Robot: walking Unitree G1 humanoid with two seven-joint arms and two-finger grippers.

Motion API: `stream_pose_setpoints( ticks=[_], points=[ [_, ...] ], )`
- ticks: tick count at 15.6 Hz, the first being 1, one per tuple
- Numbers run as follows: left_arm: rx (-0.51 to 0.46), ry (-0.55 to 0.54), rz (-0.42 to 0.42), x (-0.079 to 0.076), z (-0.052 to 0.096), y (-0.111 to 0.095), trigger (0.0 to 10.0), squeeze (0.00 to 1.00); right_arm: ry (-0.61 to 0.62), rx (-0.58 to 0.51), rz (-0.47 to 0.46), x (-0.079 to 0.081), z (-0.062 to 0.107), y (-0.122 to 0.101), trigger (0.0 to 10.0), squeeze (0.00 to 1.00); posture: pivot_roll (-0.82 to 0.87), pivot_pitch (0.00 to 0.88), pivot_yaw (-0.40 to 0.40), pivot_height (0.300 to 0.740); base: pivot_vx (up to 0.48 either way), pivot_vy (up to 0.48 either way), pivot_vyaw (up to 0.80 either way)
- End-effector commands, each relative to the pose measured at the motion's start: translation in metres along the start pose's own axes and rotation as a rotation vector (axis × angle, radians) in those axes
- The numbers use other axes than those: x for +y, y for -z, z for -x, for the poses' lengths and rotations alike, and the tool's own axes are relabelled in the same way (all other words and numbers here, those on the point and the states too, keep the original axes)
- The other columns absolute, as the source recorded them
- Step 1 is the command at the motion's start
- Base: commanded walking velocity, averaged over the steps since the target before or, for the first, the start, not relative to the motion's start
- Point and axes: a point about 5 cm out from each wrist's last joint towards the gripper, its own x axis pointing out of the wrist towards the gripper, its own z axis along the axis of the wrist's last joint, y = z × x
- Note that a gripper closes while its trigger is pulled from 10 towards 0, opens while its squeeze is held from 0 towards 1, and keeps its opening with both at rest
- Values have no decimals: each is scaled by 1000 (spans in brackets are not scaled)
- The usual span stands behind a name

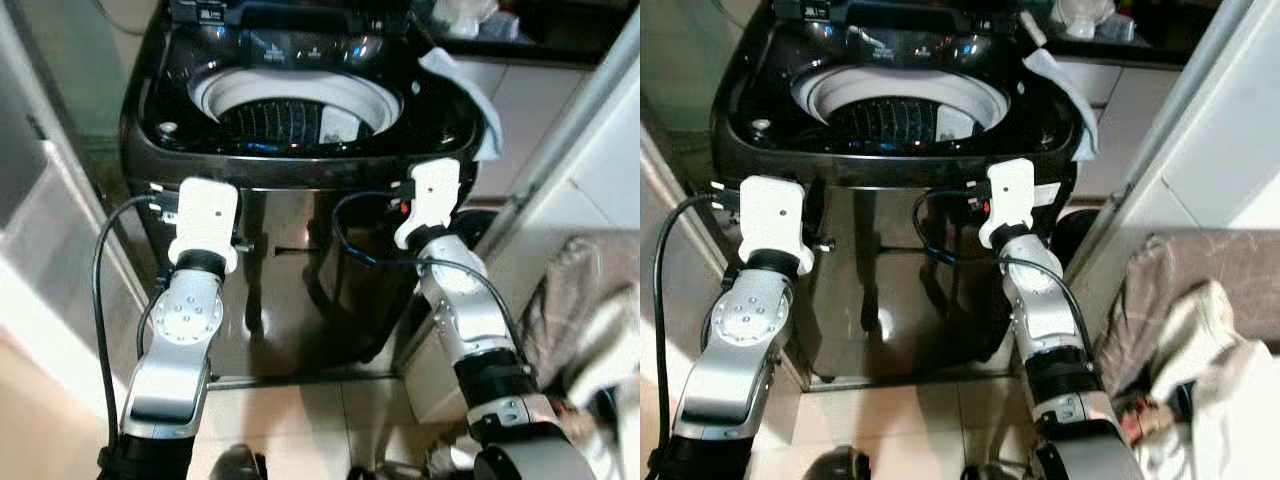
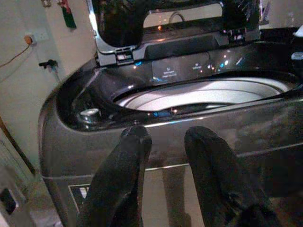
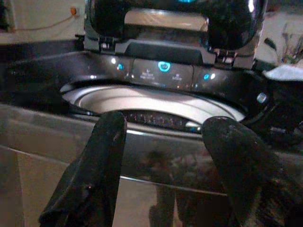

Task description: Clothes washing

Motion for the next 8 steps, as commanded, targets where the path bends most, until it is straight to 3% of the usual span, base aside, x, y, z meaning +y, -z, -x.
stream_pose_setpoints(
  ticks=[1,2,8],
  points=[
    [-9,-10,16,-1,-1,-3,10000,0,1,-4,2,-4,-2,-3,10000,0,89,9,-58,740,0,454,0],
    [7,-18,13,-3,-1,0,10000,0,-4,5,3,-3,-3,-1,10000,0,89,13,-60,740,0,450,0],
    [12,-41,-21,-8,-5,2,10000,0,-21,49,13,-8,1,9,10000,0,73,18,-62,740,0,0,0]
  ],
)
